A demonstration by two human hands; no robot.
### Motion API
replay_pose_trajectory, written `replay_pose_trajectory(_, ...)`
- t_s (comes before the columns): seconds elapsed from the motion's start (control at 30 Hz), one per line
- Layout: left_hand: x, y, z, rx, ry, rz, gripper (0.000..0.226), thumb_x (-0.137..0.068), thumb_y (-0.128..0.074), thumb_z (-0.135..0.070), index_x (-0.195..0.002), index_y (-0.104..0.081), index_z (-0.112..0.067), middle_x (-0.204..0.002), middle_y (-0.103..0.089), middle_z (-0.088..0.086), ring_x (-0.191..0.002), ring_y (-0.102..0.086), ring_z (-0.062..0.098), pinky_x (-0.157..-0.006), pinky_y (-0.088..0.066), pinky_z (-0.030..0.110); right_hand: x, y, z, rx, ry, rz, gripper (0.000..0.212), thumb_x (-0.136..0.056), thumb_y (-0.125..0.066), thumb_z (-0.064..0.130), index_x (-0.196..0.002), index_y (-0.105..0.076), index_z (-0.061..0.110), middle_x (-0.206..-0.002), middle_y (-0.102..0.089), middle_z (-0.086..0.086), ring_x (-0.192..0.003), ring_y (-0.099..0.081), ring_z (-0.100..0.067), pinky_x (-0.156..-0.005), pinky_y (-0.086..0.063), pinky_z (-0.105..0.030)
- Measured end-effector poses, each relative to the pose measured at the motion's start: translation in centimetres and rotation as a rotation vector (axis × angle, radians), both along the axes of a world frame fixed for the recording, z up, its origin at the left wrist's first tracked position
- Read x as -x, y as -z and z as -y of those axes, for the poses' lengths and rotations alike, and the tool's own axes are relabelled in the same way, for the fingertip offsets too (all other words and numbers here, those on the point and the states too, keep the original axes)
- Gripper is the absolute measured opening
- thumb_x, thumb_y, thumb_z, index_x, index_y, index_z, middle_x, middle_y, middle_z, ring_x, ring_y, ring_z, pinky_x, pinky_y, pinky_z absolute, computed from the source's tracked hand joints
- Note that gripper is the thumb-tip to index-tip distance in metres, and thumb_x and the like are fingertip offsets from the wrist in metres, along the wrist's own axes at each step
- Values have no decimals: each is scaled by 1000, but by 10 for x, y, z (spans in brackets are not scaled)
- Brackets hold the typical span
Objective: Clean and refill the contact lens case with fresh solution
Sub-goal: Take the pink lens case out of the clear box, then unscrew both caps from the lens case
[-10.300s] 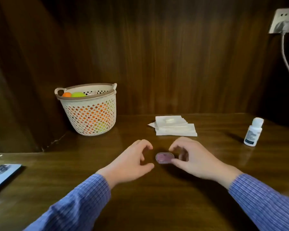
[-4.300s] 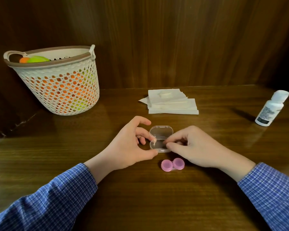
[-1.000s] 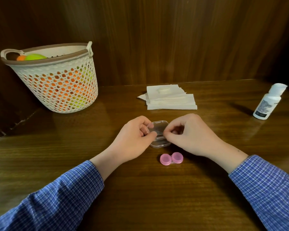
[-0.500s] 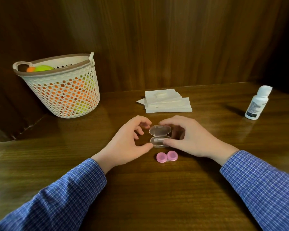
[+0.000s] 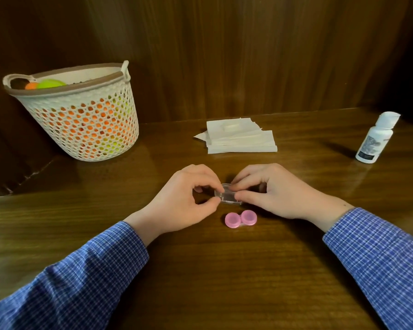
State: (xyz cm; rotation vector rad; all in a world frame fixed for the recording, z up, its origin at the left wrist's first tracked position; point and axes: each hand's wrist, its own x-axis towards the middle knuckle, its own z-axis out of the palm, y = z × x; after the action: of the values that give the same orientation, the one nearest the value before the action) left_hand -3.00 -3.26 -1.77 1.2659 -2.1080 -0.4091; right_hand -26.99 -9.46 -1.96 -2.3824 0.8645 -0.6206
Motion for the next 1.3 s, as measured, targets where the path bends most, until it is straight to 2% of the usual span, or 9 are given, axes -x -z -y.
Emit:
replay_pose_trajectory(0.2, -2, 1, 5, 25, -74, 50, 14, -92, -75, -18, -103, -79, -25, -111, -68, -16, -108, -61, 6, -88, -57, 26, -16, 1, 5, 55, 15, -40, 22, -96, -67, 34, -114, -76, 42, -104, -59, 42, -110, -57, 15, -83, -43, -3)
replay_pose_trajectory(0.37, -6, 0, 8, 28, -178, 101, 11, -93, -73, -22, -103, -75, -28, -111, -67, -15, -107, -59, 7, -91, -57, 30, -20, -2, -1, 117, 60, 8, 28, -95, -62, 38, -122, -72, 40, -112, -65, 30, -107, -61, 7, -88, -47, -10)
replay_pose_trajectory(0.53, -14, -2, 11, 66, -336, 139, 10, -93, -75, -24, -102, -74, -28, -113, -65, -13, -108, -54, 9, -87, -50, 21, 0, -16, -4, 74, 154, 30, 17, -89, -60, 50, -103, -70, 49, -94, -66, 35, -105, -57, 14, -78, -45, 1)
replay_pose_trajectory(0.6, -13, -5, 8, 113, -392, 115, 13, -91, -77, -27, -104, -75, -27, -114, -63, -12, -109, -53, 9, -84, -45, 16, 7, -19, -7, -23, 87, -9, 16, -86, -65, 53, -96, -74, 45, -88, -72, 27, -96, -63, 9, -76, -48, -3)
replay_pose_trajectory(0.67, -8, -8, 1, 155, -340, 30, 16, -89, -77, -26, -105, -74, -25, -110, -65, -12, -103, -57, 9, -82, -51, 22, 14, -22, -10, -83, 20, -59, 20, -83, -71, 54, -95, -78, 40, -87, -72, 27, -83, -66, 4, -66, -50, -8)
replay_pose_trajectory(0.73, -1, -10, -10, 121, -142, -35, 18, -88, -76, -26, -105, -74, -24, -104, -69, -13, -97, -65, 9, -77, -57, 28, 18, -25, -13, -120, -17, -93, 27, -79, -76, 58, -97, -78, 38, -83, -71, 24, -74, -66, 1, -61, -48, -10)
replay_pose_trajectory(0.87, 19, -6, -29, -14, 187, 78, 14, -89, -80, -29, -103, -76, -26, -99, -69, -15, -95, -67, 12, -73, -54, 22, 21, -24, -17, -159, -78, -153, 41, -70, -78, 70, -98, -76, 40, -85, -72, 16, -71, -66, -3, -60, -50, -15)
replay_pose_trajectory(1.03, 19, -4, -27, 14, 204, 80, 16, -87, -82, -28, -102, -79, -23, -98, -73, -14, -95, -68, 8, -76, -50, 12, 14, -16, -22, -139, -86, -142, 28, -71, -82, 60, -85, -77, 36, -79, -72, 16, -70, -67, -5, -58, -51, -17)
replay_pose_trajectory(1.3, 17, -9, -26, 5, 183, 42, 14, -85, -86, -19, -99, -85, -18, -101, -80, -9, -95, -72, 0, -85, -57, 16, 5, -12, -28, -109, -50, -104, 29, -72, -77, 60, -78, -74, 32, -75, -73, 13, -65, -66, -6, -54, -49, -16)
